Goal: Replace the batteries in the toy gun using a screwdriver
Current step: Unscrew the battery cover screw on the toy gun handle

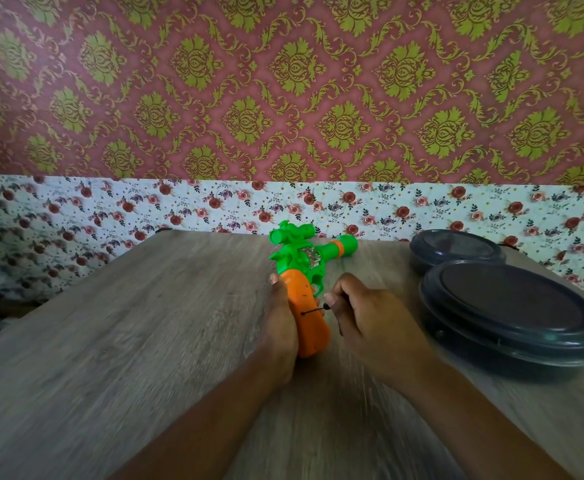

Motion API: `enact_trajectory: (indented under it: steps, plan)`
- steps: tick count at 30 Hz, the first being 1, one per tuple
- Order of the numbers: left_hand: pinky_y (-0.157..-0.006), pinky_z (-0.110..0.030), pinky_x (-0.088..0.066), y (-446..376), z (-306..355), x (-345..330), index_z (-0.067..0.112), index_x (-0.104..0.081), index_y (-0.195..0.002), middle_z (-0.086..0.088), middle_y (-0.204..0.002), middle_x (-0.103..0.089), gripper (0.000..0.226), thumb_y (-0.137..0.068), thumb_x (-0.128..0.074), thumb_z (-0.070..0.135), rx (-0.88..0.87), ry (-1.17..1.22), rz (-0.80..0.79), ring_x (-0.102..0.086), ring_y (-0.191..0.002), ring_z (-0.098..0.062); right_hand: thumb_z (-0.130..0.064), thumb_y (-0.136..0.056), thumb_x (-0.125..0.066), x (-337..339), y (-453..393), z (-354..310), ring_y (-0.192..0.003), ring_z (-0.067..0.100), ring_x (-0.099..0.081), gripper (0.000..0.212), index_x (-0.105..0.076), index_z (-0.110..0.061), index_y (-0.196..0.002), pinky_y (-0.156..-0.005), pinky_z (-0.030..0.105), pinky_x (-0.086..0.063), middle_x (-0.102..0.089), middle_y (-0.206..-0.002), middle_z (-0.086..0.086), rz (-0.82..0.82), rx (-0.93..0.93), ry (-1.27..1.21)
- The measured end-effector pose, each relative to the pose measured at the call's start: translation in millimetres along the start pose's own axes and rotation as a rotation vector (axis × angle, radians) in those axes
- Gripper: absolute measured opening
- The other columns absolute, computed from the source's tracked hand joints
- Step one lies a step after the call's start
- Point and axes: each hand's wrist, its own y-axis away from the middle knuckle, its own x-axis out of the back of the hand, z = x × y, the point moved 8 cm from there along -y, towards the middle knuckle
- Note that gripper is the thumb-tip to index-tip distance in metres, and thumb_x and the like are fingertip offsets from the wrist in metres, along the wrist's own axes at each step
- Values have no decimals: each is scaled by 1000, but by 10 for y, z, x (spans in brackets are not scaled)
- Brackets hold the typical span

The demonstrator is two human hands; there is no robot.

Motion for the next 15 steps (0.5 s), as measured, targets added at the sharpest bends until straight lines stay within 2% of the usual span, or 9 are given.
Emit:
enact_trajectory:
  steps: [2,5,9,12,15]
  plan:
    - [-101,-49,-46,34,26,6,18,-60,-117,-14,-111,-68,73,-89,-19,71,-9,3,33,-64,-105,-29,-46,-90,-31,25,-10,19,-47,5,-41,31,-46,-20,-85,-44,27,-32,-46,-58,-8,24,-7,-5]
    - [-102,-54,-44,-27,-50,33,20,-46,-137,-15,-122,-64,103,-63,-31,89,6,-3,57,-63,-110,-31,-28,-95,-44,40,-18,49,-46,6,-43,14,-44,-21,-84,-44,25,-31,-51,-59,-3,21,-29,-54]
    - [-102,-54,-44,-11,-3,18,20,-42,-141,-15,-125,-62,86,-81,-24,79,-13,-20,42,-62,-110,-30,-27,-94,-46,28,-4,55,-45,7,-45,14,-46,-20,-82,-44,28,-35,-48,-56,-6,6,-31,-71]
    - [-103,-54,-43,-40,-19,38,22,-40,-141,-14,-127,-60,86,-80,-23,80,-23,-34,50,-61,-112,-30,-32,-93,-44,13,-8,54,-47,9,-48,17,-46,-19,-82,-45,34,-40,-46,-55,-8,0,-38,-79]
    - [-104,-53,-42,-56,-29,51,24,-39,-142,-13,-129,-59,95,-70,-25,85,-22,-65,46,-60,-114,-30,-29,-93,-48,3,-15,47,-50,10,-50,15,-48,-19,-83,-48,37,-43,-47,-56,-9,-10,-42,-73]
